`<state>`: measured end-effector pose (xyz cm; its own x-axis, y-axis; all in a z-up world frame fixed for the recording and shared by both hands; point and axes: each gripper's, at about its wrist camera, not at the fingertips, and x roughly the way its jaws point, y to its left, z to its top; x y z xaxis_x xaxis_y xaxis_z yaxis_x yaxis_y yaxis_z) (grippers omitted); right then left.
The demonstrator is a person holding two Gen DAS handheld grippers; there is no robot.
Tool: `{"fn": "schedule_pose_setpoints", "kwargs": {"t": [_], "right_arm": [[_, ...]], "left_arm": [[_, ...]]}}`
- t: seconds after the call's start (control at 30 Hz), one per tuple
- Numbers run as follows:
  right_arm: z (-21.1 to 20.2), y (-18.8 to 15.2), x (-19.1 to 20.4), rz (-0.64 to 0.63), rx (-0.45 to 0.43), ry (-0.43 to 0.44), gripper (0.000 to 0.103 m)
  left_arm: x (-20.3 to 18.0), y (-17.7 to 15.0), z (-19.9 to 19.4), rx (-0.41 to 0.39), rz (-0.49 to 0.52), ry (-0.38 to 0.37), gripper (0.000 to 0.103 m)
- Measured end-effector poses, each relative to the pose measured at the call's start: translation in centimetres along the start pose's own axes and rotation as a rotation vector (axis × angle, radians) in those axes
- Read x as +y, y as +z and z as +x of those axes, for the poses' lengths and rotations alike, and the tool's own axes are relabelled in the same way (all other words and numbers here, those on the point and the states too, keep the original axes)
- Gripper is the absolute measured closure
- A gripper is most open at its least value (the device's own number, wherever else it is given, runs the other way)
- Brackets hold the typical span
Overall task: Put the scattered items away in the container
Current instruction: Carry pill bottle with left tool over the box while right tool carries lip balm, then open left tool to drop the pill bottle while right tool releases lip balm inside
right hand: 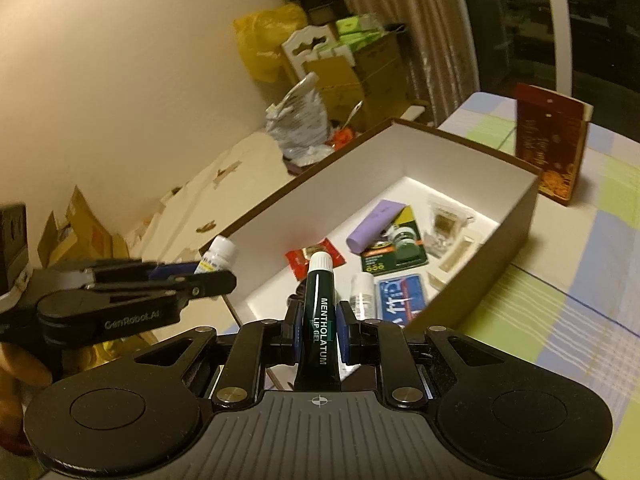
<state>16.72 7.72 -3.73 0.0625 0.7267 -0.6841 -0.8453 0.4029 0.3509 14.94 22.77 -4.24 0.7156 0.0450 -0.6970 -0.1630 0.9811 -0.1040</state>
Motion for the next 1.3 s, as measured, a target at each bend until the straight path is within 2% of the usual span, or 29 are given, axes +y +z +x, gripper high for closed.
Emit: {"fn": "schedule_pose_setpoints", "kwargs": {"t": [0.37, 0.5, 0.63, 0.9, 0.97, 1.07, 1.3], "right_arm": [[6.1, 0.9, -0.3, -0.096, 0.164, 0.025, 0.083], [8.4, 1.1, -0.2, -0.117, 0.223, 0.027, 0.083], [10.2, 1.3, -0.3, -0.126, 0.266, 0.025, 0.083], [12.0, 1.1, -0.7, -0.119, 0.31, 0.019, 0.083], [12.1, 1.1, -0.7, -0.116, 0.316, 0.02, 0.083], [12.3, 1.0, -0.8, -0.116, 0.322, 0.022, 0.083], [12.7, 0.9, -0.6, -0.112, 0.322, 0.041, 0.083]], "left_arm": [[2.1, 3.1, 5.7, 0.118, 0.143, -0.023, 0.081], [2.7, 3.8, 8.2, 0.19, 0.193, -0.032, 0.081], [3.0, 3.8, 10.3, 0.265, 0.249, 0.01, 0.081], [4.2, 2.6, 13.2, 0.388, 0.269, 0.066, 0.08], [3.8, 2.3, 13.3, 0.389, 0.305, 0.084, 0.08], [3.3, 2.1, 13.4, 0.393, 0.337, 0.095, 0.074], [3.5, 2.1, 13.2, 0.39, 0.328, 0.099, 0.072]]}}
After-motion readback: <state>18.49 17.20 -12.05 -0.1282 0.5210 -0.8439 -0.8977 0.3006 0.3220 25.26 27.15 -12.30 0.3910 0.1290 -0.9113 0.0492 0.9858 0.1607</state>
